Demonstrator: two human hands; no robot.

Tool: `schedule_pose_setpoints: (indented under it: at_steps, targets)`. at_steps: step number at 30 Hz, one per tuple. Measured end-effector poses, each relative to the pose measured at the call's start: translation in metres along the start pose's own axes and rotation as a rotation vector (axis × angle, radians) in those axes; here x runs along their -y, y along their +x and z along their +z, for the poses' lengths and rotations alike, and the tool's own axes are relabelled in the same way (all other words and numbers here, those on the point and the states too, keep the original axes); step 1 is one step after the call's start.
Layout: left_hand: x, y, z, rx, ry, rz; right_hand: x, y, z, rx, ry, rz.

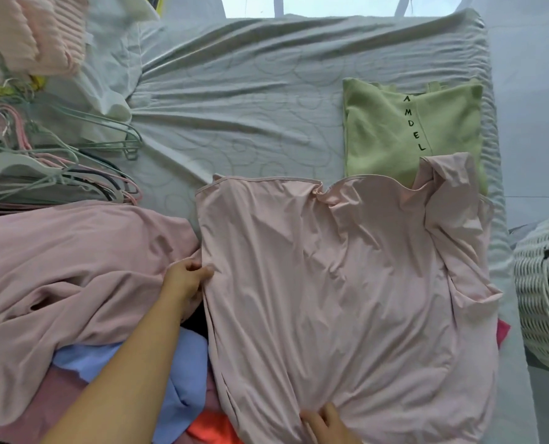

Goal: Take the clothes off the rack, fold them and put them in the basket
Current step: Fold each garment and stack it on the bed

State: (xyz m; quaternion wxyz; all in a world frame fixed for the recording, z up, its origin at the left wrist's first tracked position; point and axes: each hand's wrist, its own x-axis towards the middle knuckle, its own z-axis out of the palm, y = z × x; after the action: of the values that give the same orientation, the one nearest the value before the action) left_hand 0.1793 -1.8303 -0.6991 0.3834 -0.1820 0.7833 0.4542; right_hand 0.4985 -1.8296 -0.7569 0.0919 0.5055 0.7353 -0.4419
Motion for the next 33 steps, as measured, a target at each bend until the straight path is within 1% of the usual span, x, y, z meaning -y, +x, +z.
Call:
schedule_pose_setpoints:
  at_steps: [1,2,3,4,5,6,7,8,9,10,11,12,13,14,15,17,19,20,21,22,24,25,26,28,29,30,31,32,33]
  targets:
    - [-0.001,0.000,-0.003,0.046,-0.041,-0.035,0.032,-0.007,-0.032,0.130,-0.008,-0.037]
    - [-0.003,-0.003,-0.004,0.118,-0.119,-0.081,0.029,-0.007,-0.048,0.304,-0.066,-0.078]
    - [-0.006,-0.006,-0.008,0.191,-0.197,-0.104,0.007,0.004,-0.047,0.287,-0.104,-0.074]
    - [-0.009,-0.010,-0.012,0.276,-0.288,-0.124,0.012,0.009,-0.056,0.346,-0.087,-0.068]
    - [-0.010,-0.010,-0.016,0.335,-0.400,-0.140,0.014,0.009,-0.062,0.381,-0.071,-0.144]
    - [-0.011,-0.012,-0.019,0.375,-0.476,-0.158,0.003,0.013,-0.050,0.316,-0.056,-0.280]
    - [-0.011,-0.011,-0.020,0.357,-0.513,-0.209,0.018,0.015,-0.037,0.335,-0.059,-0.292]
    - [-0.015,-0.017,-0.020,0.324,-0.558,-0.272,0.022,0.022,-0.039,0.414,-0.067,-0.268]
    - [-0.017,-0.017,-0.021,0.290,-0.571,-0.351,0.022,0.026,-0.038,0.462,-0.030,-0.285]
    - [-0.022,-0.017,-0.026,0.268,-0.566,-0.436,0.019,0.029,-0.034,0.460,-0.004,-0.302]
    - [-0.028,-0.019,-0.029,0.312,-0.544,-0.477,0.020,0.032,-0.032,0.461,-0.017,-0.270]
    - [-0.034,-0.022,-0.036,0.357,-0.532,-0.480,0.018,0.033,-0.030,0.483,-0.014,-0.228]
    - [-0.040,-0.026,-0.043,0.393,-0.553,-0.428,0.022,0.034,-0.032,0.515,-0.064,-0.203]
    - [-0.045,-0.032,-0.050,0.413,-0.582,-0.319,0.025,0.034,-0.033,0.519,-0.092,-0.196]
    - [-0.048,-0.038,-0.057,0.379,-0.644,-0.169,0.029,0.032,-0.036,0.509,-0.117,-0.175]
    - [-0.051,-0.041,-0.078,0.231,-0.797,0.126,0.039,0.031,-0.044,0.527,-0.101,-0.140]
    - [-0.057,-0.052,-0.090,0.192,-0.905,0.333,0.040,0.036,-0.050,0.570,-0.088,-0.107]
    - [-0.062,-0.062,-0.089,0.208,-0.894,0.405,0.042,0.040,-0.054,0.593,-0.066,-0.089]
    - [-0.068,-0.077,-0.081,0.242,-0.833,0.478,0.047,0.045,-0.060,0.588,0.007,-0.053]
    - [-0.072,-0.091,-0.069,0.286,-0.735,0.533,0.050,0.051,-0.066,0.553,0.154,-0.004]
    - [-0.082,-0.125,-0.029,0.497,-0.518,0.666,0.050,0.063,-0.084,0.482,0.563,0.122]
    - [-0.081,-0.138,-0.009,0.614,-0.363,0.757,0.053,0.070,-0.096,0.425,0.782,0.211]
    - [-0.073,-0.146,0.010,0.698,-0.170,0.845,0.054,0.079,-0.109,0.356,0.969,0.298]
    - [-0.044,-0.155,0.045,0.834,0.259,1.035,0.042,0.100,-0.136,0.249,1.179,0.343]
    - [-0.025,-0.158,0.060,0.861,0.472,1.078,0.031,0.108,-0.148,0.205,1.239,0.340]
    - [-0.001,-0.155,0.071,0.808,0.664,1.079,0.021,0.113,-0.159,0.163,1.270,0.342]
    - [0.021,-0.153,0.078,0.706,0.826,1.036,0.009,0.115,-0.167,0.125,1.271,0.356]
    - [0.045,-0.146,0.079,0.609,0.923,0.952,-0.001,0.116,-0.172,0.099,1.254,0.383]
    - [0.067,-0.140,0.076,0.510,0.970,0.888,-0.009,0.117,-0.177,0.095,1.224,0.411]
